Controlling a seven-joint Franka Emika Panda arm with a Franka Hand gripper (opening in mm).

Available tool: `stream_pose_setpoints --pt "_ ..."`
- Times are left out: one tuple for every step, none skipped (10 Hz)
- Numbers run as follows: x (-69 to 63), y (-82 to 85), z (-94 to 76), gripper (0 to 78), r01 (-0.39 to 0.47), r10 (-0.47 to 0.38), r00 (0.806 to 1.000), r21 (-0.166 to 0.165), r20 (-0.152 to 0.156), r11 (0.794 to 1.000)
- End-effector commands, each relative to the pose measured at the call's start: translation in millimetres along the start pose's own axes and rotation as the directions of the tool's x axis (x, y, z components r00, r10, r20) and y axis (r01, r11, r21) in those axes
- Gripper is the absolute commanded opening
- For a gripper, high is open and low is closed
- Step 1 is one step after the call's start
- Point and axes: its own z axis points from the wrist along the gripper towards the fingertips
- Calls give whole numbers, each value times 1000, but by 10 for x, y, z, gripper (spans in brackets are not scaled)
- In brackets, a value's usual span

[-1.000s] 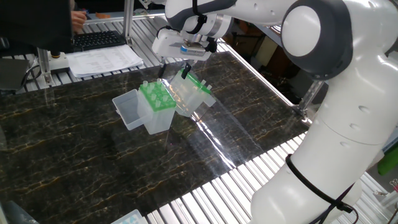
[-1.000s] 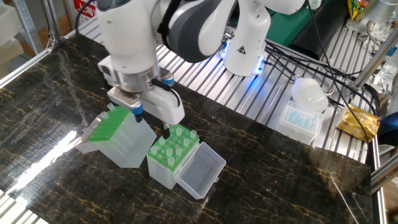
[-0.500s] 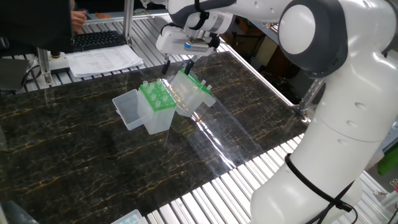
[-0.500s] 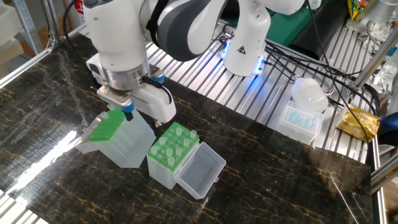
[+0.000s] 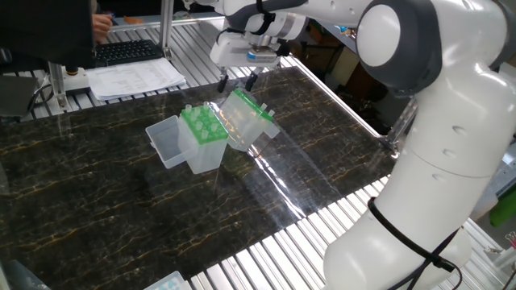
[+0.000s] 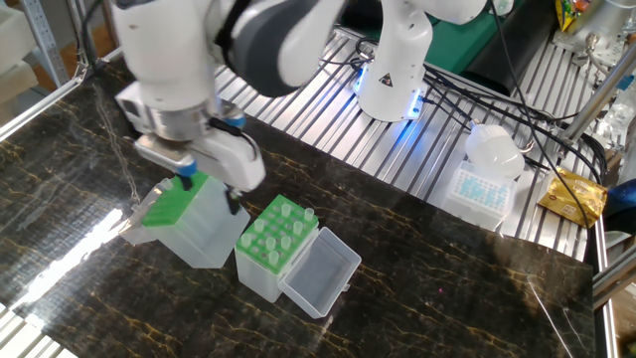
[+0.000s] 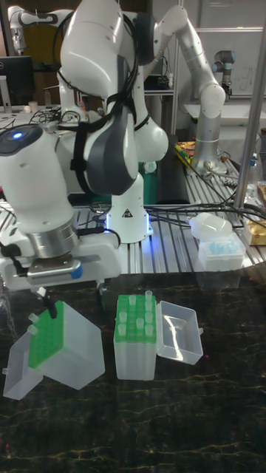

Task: Transfer all large pipette tips from one holder to another

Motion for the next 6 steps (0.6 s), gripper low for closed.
stream_pose_setpoints --pt "-157 -288 -28 774 88 -89 996 33 10 996" --pt "-188 -338 -36 774 100 -100 995 35 8 994" --pt "-218 -394 -43 774 107 -108 994 38 9 993" --pt "-231 -439 -43 774 110 -110 994 40 11 993" --pt "-232 -461 -42 774 113 -113 993 40 13 993" --pt "-249 -539 -40 774 126 -127 992 42 13 991"
